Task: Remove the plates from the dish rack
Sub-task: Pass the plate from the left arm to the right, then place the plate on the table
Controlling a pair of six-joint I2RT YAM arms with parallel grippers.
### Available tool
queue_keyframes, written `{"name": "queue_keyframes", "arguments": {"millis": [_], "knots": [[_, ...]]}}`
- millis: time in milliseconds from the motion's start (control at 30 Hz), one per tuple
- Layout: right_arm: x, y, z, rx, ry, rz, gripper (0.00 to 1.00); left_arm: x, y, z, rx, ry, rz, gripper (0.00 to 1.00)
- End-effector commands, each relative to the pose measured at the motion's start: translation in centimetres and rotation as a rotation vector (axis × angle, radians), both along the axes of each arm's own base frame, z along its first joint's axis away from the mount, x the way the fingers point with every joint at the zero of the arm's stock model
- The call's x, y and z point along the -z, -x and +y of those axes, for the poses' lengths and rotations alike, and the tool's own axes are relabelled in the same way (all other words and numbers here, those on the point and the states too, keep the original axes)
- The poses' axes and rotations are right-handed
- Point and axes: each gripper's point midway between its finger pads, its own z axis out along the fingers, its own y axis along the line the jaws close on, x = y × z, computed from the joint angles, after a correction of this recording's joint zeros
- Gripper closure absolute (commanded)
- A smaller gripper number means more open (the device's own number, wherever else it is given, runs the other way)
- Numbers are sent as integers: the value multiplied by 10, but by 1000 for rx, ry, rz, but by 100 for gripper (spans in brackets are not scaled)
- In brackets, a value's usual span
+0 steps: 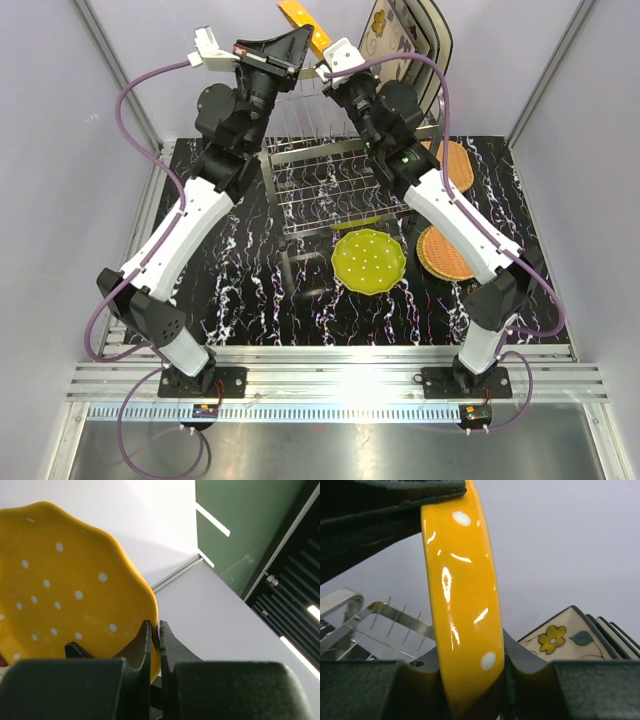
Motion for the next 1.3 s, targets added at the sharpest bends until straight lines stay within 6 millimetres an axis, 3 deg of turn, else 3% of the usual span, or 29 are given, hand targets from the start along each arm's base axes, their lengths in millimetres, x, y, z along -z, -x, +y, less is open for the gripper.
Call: {"name": "queue_keyframes", "arguments": {"millis": [0,200,400,600,700,900,1067,1267], "knots": [[-67,14,-38,-16,-174,-76,100,-81,72,46,-1,165,-245,92],[-100,21,-52,-64,-272,-69,100,-74,82,53,-2,164,-238,78],[-115,21,-60,-98,-337,-59,100,-65,88,55,2,149,-221,69],[-126,29,-61,-144,-366,-58,100,-59,97,61,-19,116,-214,49],[-131,35,-63,-183,-413,-32,100,-53,100,64,-41,76,-207,33],[-127,47,-64,-265,-484,79,100,-32,107,68,-84,-53,-191,16],[-113,60,-62,-362,-514,209,100,-18,118,71,-121,-192,-198,11],[-109,90,-69,-502,-561,336,100,3,128,81,-182,-352,-178,3]]}}
